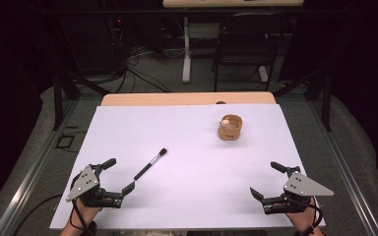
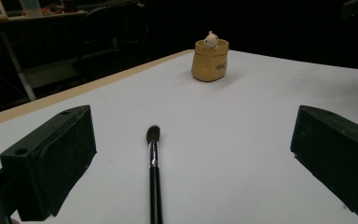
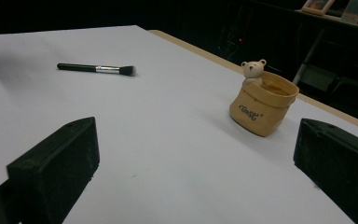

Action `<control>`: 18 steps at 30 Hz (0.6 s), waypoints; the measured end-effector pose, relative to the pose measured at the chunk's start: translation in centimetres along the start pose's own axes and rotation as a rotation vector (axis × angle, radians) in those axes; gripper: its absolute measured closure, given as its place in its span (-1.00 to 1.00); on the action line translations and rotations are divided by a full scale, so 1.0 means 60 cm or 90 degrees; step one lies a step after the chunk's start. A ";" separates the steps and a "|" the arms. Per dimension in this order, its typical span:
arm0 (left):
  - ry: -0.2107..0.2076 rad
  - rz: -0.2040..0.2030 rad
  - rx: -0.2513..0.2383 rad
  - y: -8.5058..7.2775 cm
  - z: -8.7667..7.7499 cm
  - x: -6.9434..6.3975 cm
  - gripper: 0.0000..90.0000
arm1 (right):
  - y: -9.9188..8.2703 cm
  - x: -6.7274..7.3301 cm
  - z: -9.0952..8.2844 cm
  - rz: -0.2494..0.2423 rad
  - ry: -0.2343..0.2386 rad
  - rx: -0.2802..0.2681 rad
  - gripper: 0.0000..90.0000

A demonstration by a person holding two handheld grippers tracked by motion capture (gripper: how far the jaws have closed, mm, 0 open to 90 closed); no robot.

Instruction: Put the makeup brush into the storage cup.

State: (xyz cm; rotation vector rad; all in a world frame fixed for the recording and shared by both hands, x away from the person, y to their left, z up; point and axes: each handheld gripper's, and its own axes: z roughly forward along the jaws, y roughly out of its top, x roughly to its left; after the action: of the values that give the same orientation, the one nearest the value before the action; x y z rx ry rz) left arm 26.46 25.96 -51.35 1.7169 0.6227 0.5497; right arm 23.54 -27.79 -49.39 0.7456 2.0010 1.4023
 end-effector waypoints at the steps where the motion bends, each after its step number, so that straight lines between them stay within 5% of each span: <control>1: 0.000 0.000 0.000 0.000 0.000 0.000 -1.00 | 0.000 0.000 0.000 0.000 0.000 0.000 -1.00; 11: 0.007 -0.005 0.012 -0.001 0.003 0.001 -1.00 | 0.000 -0.001 0.003 0.001 0.002 0.006 -1.00; 18: 0.037 -0.019 0.026 -0.001 0.005 0.004 -0.98 | 0.001 0.002 0.003 -0.002 0.003 0.004 -1.00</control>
State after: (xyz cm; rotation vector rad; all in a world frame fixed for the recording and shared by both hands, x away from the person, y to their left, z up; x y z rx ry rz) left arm 26.85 25.90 -51.44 1.7317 0.7040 0.5716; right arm 23.59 -27.59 -49.39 0.7410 2.0105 1.3983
